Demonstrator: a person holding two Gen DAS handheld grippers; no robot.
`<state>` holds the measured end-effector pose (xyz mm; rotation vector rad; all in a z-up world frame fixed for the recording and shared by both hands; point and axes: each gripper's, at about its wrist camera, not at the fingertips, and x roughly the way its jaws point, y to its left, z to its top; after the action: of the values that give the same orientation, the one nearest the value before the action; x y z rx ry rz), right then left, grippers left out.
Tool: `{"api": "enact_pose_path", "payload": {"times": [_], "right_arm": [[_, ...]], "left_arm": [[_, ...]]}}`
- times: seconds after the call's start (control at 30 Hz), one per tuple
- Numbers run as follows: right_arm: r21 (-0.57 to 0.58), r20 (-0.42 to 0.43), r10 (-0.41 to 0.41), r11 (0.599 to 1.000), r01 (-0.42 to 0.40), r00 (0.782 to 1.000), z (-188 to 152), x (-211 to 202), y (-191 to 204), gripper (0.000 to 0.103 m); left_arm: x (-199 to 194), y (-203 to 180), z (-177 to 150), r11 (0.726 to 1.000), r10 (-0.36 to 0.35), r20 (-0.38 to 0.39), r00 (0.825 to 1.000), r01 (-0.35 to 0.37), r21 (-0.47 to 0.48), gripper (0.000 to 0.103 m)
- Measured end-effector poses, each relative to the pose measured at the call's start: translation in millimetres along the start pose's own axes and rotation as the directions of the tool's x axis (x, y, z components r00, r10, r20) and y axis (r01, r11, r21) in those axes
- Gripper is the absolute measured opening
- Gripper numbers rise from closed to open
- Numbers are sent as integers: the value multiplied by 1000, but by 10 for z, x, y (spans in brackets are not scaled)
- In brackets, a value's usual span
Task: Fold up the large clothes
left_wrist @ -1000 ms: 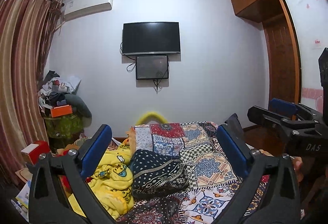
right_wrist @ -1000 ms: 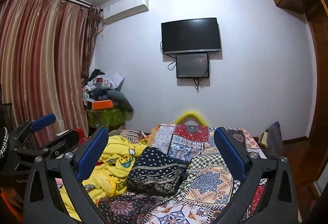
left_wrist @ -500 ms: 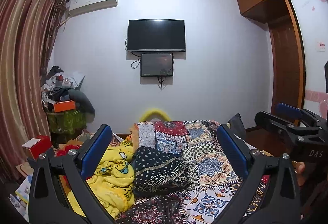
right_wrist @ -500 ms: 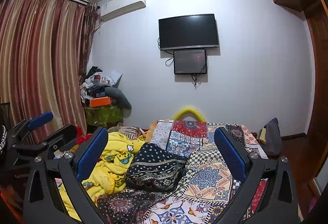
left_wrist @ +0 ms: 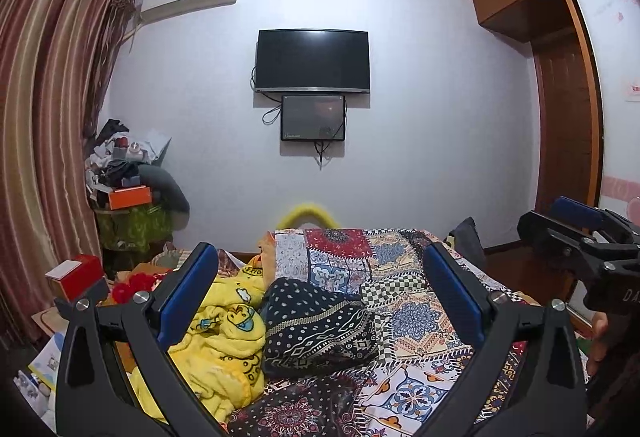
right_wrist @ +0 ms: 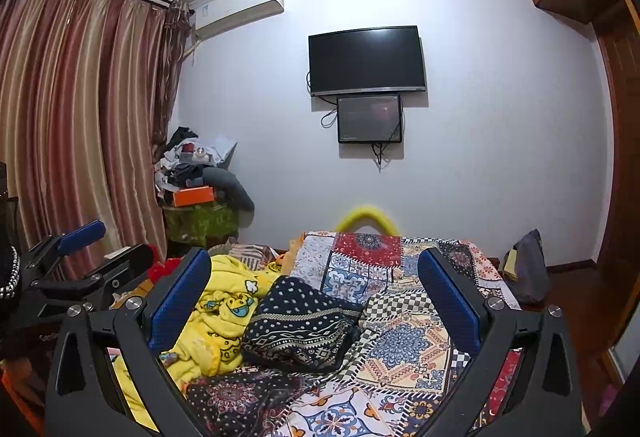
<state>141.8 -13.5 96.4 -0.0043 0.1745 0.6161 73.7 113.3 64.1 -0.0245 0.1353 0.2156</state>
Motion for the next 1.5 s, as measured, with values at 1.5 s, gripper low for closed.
{"api": "enact_pose_path", "payload": {"times": [1.5], "right_arm": [[57,16,-7,998,6,1000,43,-38,-113,103]], "left_arm": [[127,-20,-75,997,-76,-38,996,76,-8,103]]}}
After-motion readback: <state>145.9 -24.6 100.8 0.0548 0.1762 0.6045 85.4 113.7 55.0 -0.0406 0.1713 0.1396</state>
